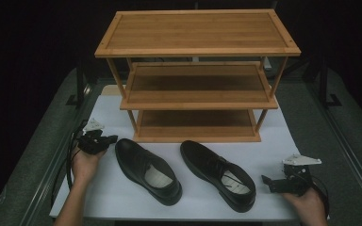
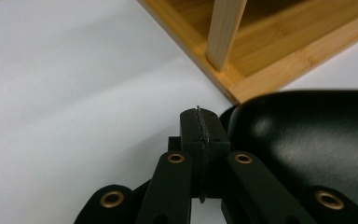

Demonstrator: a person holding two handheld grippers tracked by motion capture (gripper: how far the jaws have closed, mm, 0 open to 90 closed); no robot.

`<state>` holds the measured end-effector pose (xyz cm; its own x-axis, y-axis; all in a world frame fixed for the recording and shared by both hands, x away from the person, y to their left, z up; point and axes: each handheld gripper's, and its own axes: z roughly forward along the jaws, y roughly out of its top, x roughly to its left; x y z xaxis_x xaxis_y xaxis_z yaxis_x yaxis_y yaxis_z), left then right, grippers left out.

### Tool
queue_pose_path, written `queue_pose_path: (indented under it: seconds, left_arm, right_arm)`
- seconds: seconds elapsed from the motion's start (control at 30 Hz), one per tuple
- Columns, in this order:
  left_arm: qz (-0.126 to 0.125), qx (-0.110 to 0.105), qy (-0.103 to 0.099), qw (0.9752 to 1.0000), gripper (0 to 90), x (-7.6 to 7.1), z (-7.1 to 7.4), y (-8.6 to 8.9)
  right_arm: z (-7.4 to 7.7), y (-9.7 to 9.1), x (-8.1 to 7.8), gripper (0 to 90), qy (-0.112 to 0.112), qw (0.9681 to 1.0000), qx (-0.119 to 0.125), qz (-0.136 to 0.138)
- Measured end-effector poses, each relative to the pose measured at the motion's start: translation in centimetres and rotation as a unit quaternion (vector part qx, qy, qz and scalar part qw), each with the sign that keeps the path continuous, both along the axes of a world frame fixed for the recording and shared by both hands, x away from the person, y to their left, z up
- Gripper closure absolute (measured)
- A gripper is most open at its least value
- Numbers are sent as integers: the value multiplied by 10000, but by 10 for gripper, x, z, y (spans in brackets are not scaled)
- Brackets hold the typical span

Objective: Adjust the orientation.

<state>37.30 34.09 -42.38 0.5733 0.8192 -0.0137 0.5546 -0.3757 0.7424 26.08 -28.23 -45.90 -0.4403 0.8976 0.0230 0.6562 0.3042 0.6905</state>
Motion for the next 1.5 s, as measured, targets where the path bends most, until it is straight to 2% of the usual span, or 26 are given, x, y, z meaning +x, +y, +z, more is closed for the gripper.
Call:
queue_pose_path:
  seconds: [0.23,0.43,0.73,1.0,1.07,1.13,1.23,1.3,1.4,1.43,1.47,1.5]
  left_arm:
    - [6,5,-41,10000,900,-1,-1,-2]
    - [-101,23,-98,9999,900,-1,-1,-6]
    - [-438,94,-99,9989,900,-1,0,-29]
    - [-788,178,-91,9967,900,-3,0,-54]
    - [-807,189,-87,9965,900,-3,0,-57]
    - [-804,149,-66,9966,900,-2,-1,-57]
    - [-749,-38,-31,9972,900,-3,0,-52]
    - [-698,-13,-63,9975,900,-9,3,-47]
    - [-600,-6,13,9982,900,-18,6,-37]
    - [-545,-1,75,9985,900,-26,8,-31]
    - [-545,-1,75,9985,900,-26,8,-31]
    - [-557,-20,108,9984,900,-34,8,-28]
  right_arm:
    - [0,0,0,0,0,10000,-2,-2]
    - [0,0,0,0,3,10000,-5,-3]
    - [0,0,0,0,2,10000,-6,-1]
    - [0,0,0,0,-2,10000,-2,1]
    - [0,0,0,0,-2,10000,-2,1]
    - [0,0,0,0,-2,10000,-1,3]
    - [0,0,0,0,-4,10000,0,5]
    - [0,0,0,0,-7,10000,1,8]
    - [0,0,0,0,-9,10000,1,9]
    - [0,0,0,0,-4,10000,-6,11]
    - [0,0,0,0,-4,10000,-6,11]
    - [0,0,0,0,-2,10000,-7,11]
